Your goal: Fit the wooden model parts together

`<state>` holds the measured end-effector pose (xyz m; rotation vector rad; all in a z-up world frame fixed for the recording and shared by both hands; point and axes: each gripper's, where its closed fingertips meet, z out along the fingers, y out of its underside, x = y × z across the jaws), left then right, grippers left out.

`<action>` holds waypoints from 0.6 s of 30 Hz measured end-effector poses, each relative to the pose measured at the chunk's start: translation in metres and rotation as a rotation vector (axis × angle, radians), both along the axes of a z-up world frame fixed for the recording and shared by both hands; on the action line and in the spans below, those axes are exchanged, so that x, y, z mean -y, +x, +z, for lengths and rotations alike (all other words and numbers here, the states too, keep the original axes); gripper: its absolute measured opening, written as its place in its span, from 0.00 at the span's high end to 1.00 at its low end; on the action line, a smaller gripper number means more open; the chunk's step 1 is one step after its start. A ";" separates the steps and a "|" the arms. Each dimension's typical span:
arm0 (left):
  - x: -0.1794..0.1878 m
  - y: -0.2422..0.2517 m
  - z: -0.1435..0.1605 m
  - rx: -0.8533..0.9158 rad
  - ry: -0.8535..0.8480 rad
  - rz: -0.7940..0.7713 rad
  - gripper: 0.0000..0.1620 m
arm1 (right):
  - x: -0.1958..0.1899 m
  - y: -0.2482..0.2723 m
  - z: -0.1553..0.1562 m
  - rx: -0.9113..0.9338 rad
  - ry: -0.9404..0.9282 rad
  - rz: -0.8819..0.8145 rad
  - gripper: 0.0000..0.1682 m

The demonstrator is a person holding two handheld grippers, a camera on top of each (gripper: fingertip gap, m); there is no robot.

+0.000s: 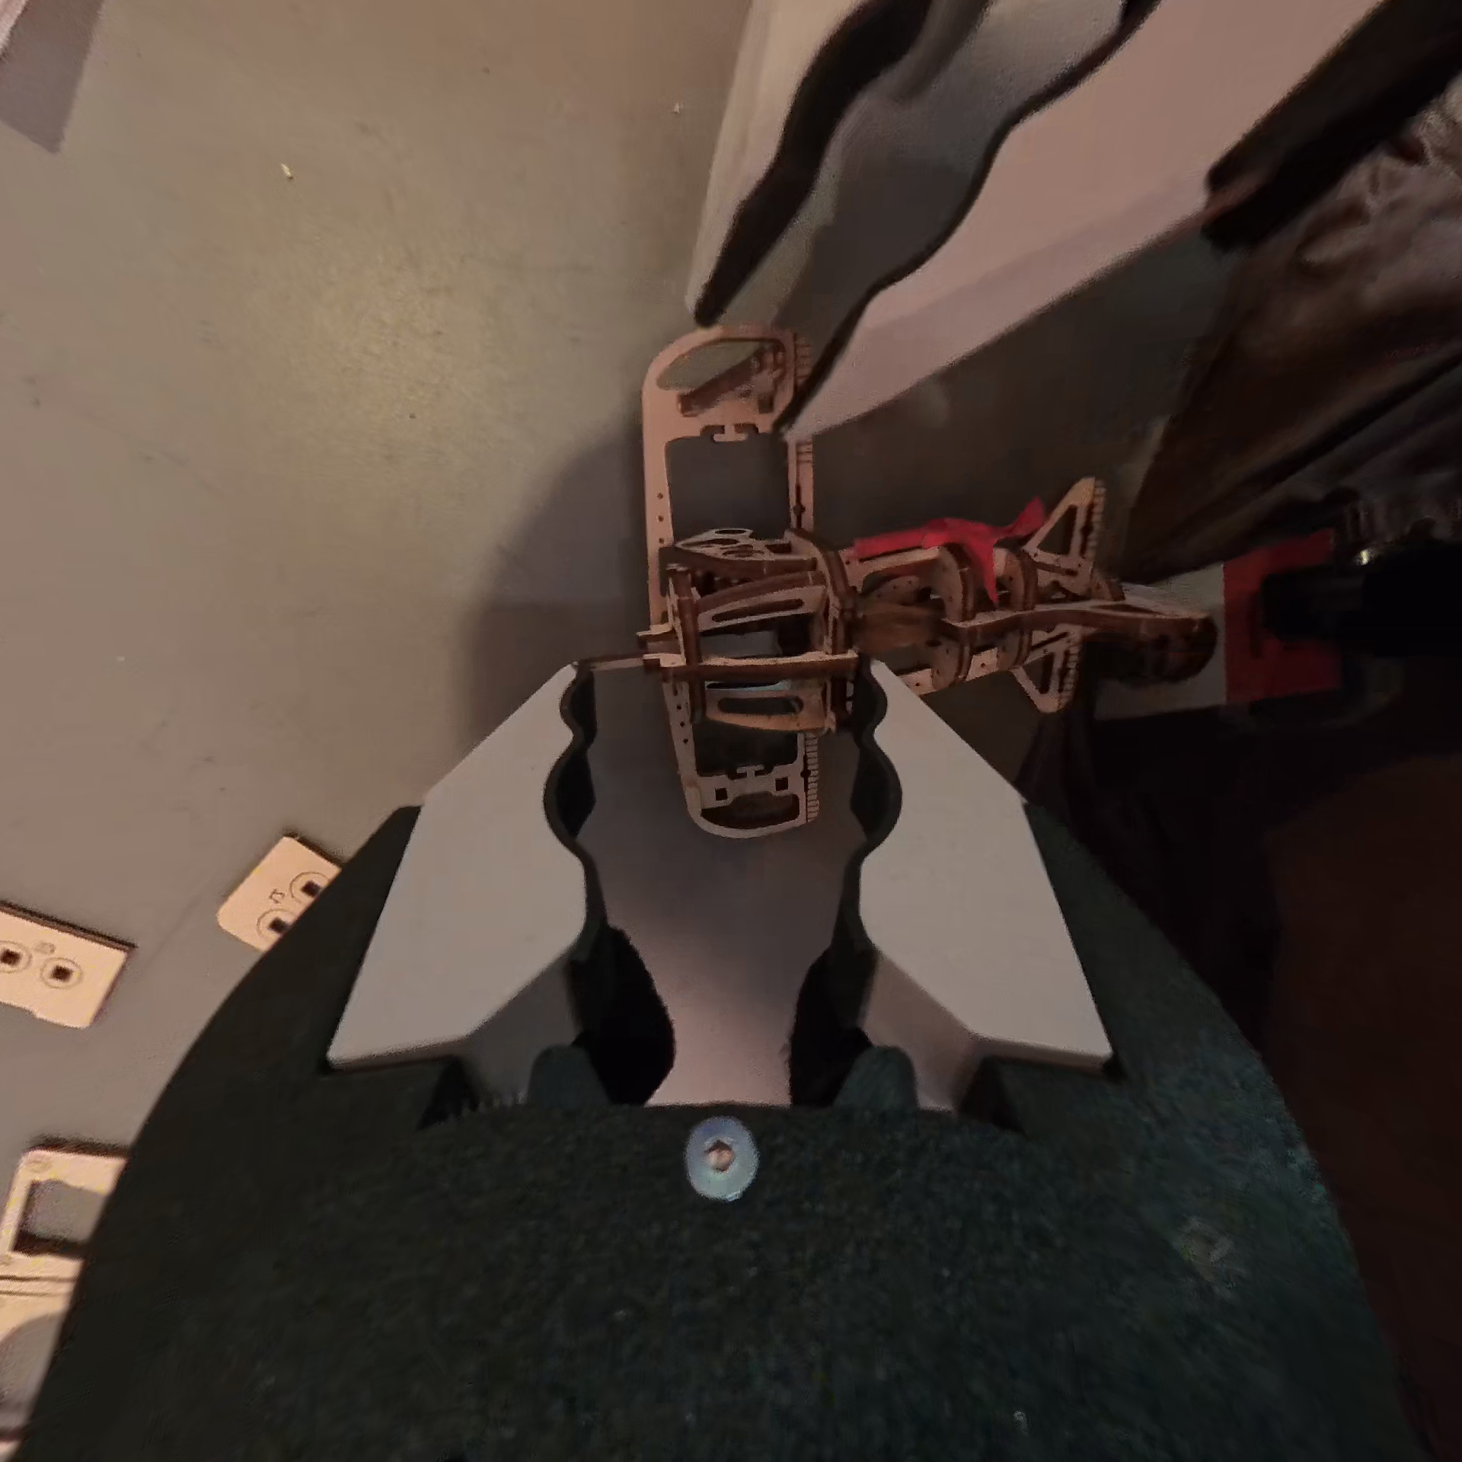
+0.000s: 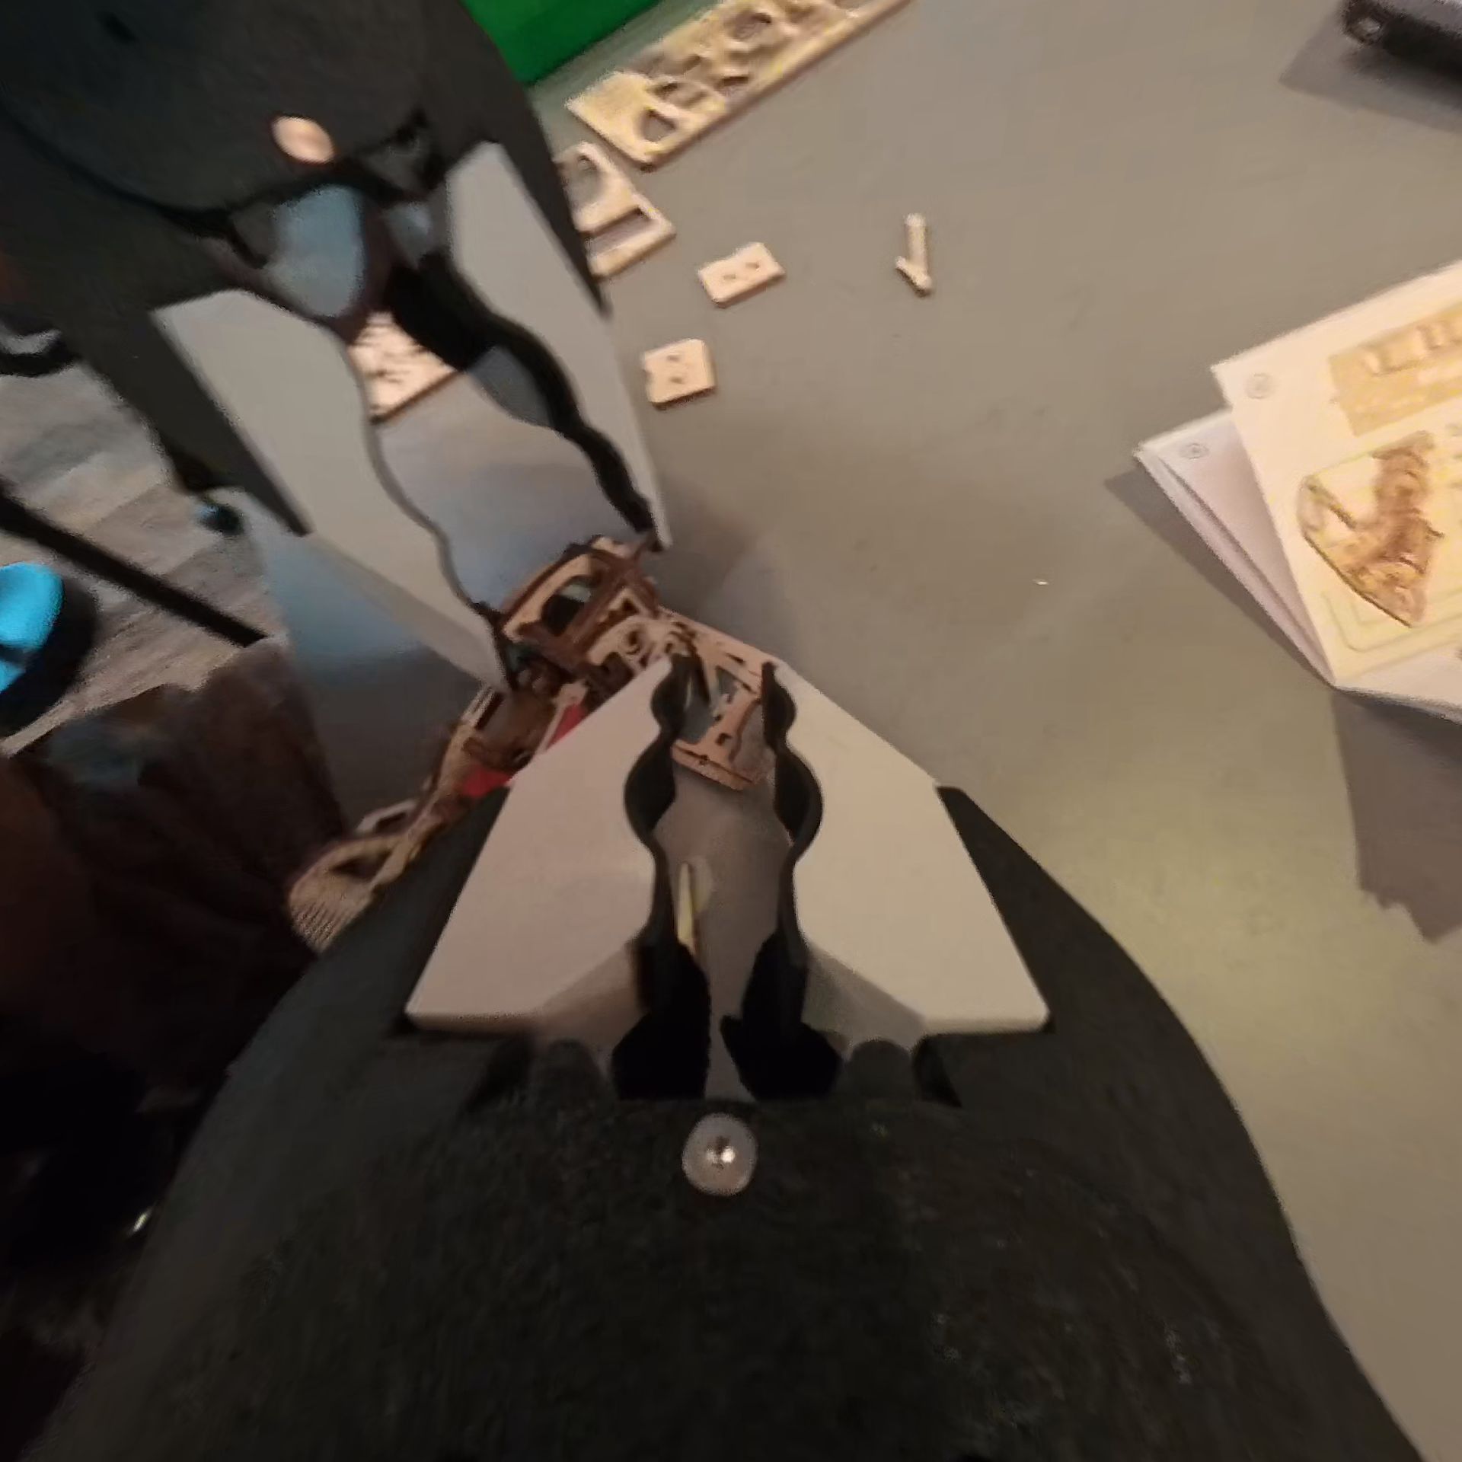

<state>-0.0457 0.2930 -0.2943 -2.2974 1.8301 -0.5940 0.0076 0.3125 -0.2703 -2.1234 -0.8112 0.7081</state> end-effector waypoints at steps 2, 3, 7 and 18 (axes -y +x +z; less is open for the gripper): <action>0.002 0.003 0.000 0.003 0.001 0.064 0.61 | -0.002 0.000 -0.003 0.017 -0.010 -0.059 0.91; 0.003 0.005 0.000 0.004 -0.003 0.102 0.62 | -0.004 0.001 -0.005 0.026 -0.013 -0.086 0.91; 0.007 0.013 0.000 0.030 0.007 0.231 0.61 | -0.007 0.003 -0.010 0.087 -0.012 -0.112 0.96; 0.006 0.031 0.011 0.182 -0.028 0.407 0.61 | -0.007 0.013 -0.027 0.196 -0.129 -0.130 0.99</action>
